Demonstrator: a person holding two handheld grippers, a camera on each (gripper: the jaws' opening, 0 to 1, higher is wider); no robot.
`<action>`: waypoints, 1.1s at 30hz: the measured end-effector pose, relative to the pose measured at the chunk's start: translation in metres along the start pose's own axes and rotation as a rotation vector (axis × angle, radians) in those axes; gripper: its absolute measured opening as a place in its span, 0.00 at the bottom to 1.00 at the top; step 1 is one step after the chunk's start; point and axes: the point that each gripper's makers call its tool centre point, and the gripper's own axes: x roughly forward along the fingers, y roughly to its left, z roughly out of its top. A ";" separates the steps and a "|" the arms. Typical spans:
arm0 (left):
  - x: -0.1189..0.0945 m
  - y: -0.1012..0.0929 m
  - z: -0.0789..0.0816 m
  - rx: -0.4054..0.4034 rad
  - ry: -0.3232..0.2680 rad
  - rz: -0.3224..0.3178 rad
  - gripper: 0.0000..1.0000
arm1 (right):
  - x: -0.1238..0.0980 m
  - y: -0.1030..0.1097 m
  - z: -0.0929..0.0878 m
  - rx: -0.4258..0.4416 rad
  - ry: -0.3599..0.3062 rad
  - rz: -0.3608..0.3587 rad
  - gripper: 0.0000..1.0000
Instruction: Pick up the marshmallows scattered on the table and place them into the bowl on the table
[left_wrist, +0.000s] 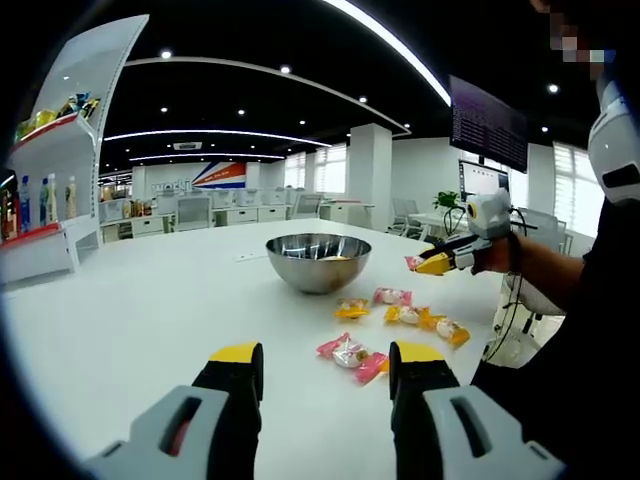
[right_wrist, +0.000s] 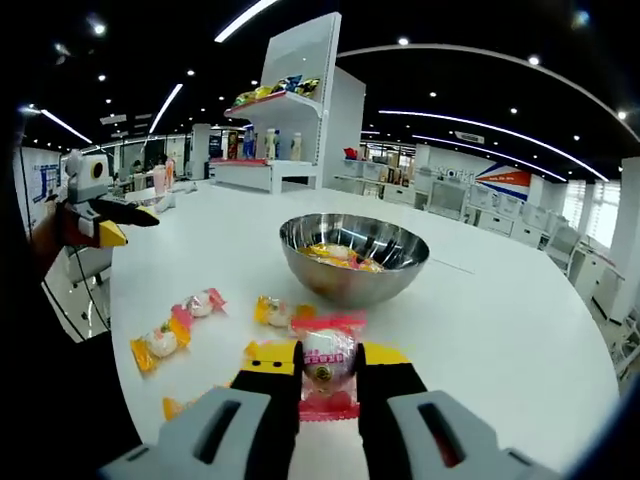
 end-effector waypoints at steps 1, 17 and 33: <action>0.000 -0.001 0.000 0.001 0.000 -0.001 0.51 | 0.002 -0.002 0.004 -0.005 -0.007 0.000 0.22; -0.001 -0.006 -0.001 -0.002 0.007 0.000 0.51 | 0.041 -0.033 0.068 -0.053 -0.084 -0.017 0.22; 0.000 -0.008 0.003 -0.004 0.007 -0.005 0.51 | 0.100 -0.040 0.102 -0.080 -0.054 0.053 0.22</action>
